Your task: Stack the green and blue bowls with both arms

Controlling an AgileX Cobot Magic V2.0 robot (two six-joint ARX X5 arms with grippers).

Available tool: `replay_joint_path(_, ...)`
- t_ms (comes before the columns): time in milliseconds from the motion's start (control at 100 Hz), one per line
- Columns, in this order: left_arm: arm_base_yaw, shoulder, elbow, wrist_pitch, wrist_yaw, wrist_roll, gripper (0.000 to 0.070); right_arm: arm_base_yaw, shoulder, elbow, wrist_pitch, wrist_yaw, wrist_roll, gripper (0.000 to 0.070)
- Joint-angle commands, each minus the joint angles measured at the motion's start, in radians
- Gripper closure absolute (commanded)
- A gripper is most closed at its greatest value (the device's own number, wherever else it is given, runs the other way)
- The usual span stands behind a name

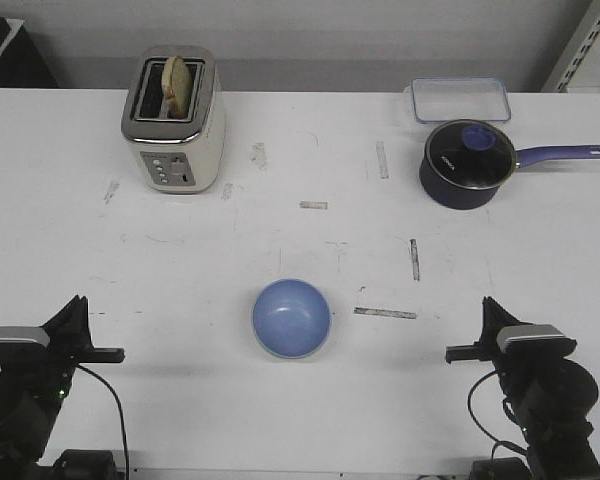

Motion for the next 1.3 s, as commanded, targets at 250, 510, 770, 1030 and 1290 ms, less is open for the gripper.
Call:
replay_joint_path(250, 0.002, -0.021, 0.014, 0.008, -0.001, 0.000, 0.0699, 0.001, 0.000, 0.010, 0.010, 0.000, 0.017, 0.0700)
replay_joint_path(510, 0.016, -0.137, -0.163, 0.117, -0.005, 0.001, 0.0699, 0.001, 0.000, 0.010, 0.010, 0.000, 0.017, 0.0700)
replay_joint_path(770, 0.027, -0.336, -0.528, 0.386, -0.003, 0.005, 0.0699, 0.001, 0.000, 0.010, 0.010, 0.000, 0.017, 0.0700)
replay_joint_path(1030, 0.031, -0.332, -0.717, 0.630, 0.004, 0.005, 0.0699, 0.001, 0.000, 0.010, 0.023, 0.000, 0.017, 0.0700)
replay_joint_path(1290, 0.032, -0.332, -0.716, 0.632, 0.013, 0.005, 0.0699, 0.001, 0.000, 0.010, 0.028, 0.000, 0.017, 0.0700)
